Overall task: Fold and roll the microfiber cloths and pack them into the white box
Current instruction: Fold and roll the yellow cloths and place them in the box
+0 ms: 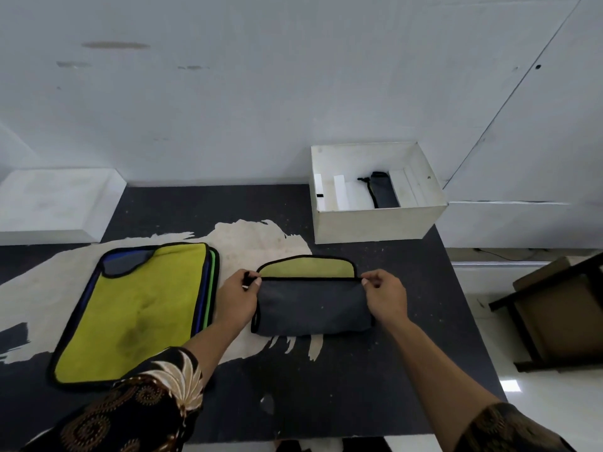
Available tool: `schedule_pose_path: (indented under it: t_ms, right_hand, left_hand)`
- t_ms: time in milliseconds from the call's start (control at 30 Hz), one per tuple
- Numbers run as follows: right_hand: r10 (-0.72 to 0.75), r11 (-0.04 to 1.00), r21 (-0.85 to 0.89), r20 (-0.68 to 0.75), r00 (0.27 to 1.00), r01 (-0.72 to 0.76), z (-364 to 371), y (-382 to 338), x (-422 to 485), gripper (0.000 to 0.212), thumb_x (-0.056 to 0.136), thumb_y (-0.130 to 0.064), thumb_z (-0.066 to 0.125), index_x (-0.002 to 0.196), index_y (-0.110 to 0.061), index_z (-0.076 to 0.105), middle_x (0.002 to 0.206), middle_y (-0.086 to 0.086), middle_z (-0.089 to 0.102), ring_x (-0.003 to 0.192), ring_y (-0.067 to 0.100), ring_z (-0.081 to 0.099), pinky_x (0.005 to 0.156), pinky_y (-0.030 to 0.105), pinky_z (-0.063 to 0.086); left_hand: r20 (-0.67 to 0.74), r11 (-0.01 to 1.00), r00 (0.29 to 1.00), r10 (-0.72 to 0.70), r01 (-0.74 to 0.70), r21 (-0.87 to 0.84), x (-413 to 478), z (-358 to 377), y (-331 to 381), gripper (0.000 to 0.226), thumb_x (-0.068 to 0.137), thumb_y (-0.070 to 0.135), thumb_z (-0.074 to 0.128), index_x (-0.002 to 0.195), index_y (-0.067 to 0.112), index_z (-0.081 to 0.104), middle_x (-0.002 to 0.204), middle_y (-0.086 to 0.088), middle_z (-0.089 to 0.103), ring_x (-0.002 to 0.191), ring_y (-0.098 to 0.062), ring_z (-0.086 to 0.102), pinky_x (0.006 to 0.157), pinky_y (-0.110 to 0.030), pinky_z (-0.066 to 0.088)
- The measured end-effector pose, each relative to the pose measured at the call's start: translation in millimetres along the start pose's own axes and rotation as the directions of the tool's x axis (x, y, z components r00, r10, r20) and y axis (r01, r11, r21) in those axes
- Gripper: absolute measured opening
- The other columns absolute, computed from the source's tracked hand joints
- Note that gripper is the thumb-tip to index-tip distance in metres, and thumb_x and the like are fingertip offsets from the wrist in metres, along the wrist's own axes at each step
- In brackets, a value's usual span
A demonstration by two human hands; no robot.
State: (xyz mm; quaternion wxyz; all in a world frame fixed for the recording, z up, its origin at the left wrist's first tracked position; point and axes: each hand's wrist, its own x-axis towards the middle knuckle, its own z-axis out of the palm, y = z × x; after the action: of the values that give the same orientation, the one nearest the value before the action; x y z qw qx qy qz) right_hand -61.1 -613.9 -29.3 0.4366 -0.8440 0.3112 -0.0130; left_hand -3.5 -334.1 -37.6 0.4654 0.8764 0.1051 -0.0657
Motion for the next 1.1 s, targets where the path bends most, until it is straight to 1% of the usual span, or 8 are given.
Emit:
schedule_pose_path:
  t_ms: [267,467,533,633,800,933,1000,1100]
  right_hand:
    - [0.048,0.999,-0.020,0.090,0.995,-0.047,10,-5,31,0.015,0.093,-0.015,0.063,0.108,-0.018,0.066,0.106,0.000,0.068,0.102,0.018,0.062,0.084,0.030,0.049]
    - [0.045,0.995,0.079,0.111,0.993,-0.053,14,-29,61,0.020,0.090,-0.014,0.066,0.110,-0.015,0.064,0.105,0.001,0.067,0.105,0.021,0.063,0.084,0.027,0.047]
    - [0.087,0.996,-0.022,0.177,0.980,-0.085,19,-30,68,0.036,0.088,-0.020,0.069,0.122,-0.015,0.058,0.115,0.004,0.065,0.110,0.024,0.061,0.089,0.029,0.047]
    - [0.150,0.981,-0.155,0.253,0.956,-0.113,26,-25,67,0.053,0.088,-0.023,0.068,0.135,-0.014,0.045,0.121,0.009,0.062,0.111,0.028,0.059,0.087,0.031,0.047]
    - [0.101,0.985,-0.157,0.191,0.976,-0.071,30,-22,62,0.050,0.088,-0.005,0.060,0.135,-0.011,0.044,0.116,0.013,0.063,0.107,0.030,0.060,0.083,0.030,0.046]
    - [0.093,0.992,-0.093,0.071,0.993,-0.086,25,-28,59,0.046,0.087,-0.009,0.063,0.130,-0.010,0.047,0.120,0.014,0.061,0.111,0.032,0.058,0.089,0.034,0.046]
    - [0.165,0.969,-0.205,0.104,0.981,-0.141,20,-29,50,0.053,0.086,-0.021,0.068,0.131,-0.010,0.043,0.126,0.016,0.054,0.111,0.035,0.057,0.083,0.036,0.046]
    - [0.310,0.863,-0.469,0.202,0.929,-0.186,13,-25,26,0.059,0.086,-0.027,0.066,0.131,-0.010,0.032,0.121,0.017,0.054,0.098,0.034,0.059,0.069,0.036,0.045]
  left_hand:
    - [0.043,0.993,0.997,-0.068,0.064,0.098,16,14,4,0.021,0.094,0.011,0.060,0.114,0.014,0.064,0.108,-0.004,0.067,0.099,-0.024,0.061,0.087,-0.032,0.048]
    - [-0.058,0.996,0.995,-0.085,0.086,0.002,43,7,24,0.028,0.095,0.014,0.061,0.122,0.012,0.060,0.110,-0.004,0.064,0.105,-0.021,0.060,0.090,-0.031,0.045]
    - [0.012,0.982,0.982,-0.186,0.186,-0.014,49,7,24,0.043,0.092,0.019,0.066,0.131,0.012,0.050,0.109,-0.005,0.063,0.109,-0.025,0.060,0.092,-0.035,0.047]
    - [0.194,0.934,0.917,-0.350,0.357,-0.004,51,11,12,0.074,0.083,0.022,0.077,0.143,0.014,0.034,0.127,-0.012,0.058,0.117,-0.030,0.056,0.101,-0.043,0.048]
    - [0.152,0.953,0.943,-0.298,0.284,0.102,48,17,4,0.077,0.084,0.009,0.073,0.146,0.017,0.029,0.123,-0.016,0.062,0.112,-0.031,0.059,0.096,-0.042,0.051]
    - [0.053,0.970,0.969,-0.240,0.237,0.059,45,11,8,0.076,0.089,0.010,0.069,0.150,0.017,0.025,0.108,-0.008,0.064,0.112,-0.028,0.059,0.097,-0.038,0.048]
    - [0.095,0.966,0.964,-0.250,0.241,0.094,40,7,4,0.085,0.085,0.019,0.076,0.150,0.014,0.023,0.099,-0.004,0.062,0.103,-0.024,0.060,0.091,-0.038,0.050]
    - [0.167,0.937,0.935,-0.312,0.273,0.220,26,3,-7,0.104,0.071,0.028,0.088,0.148,0.012,0.020,0.115,-0.015,0.064,0.107,-0.031,0.061,0.091,-0.042,0.052]
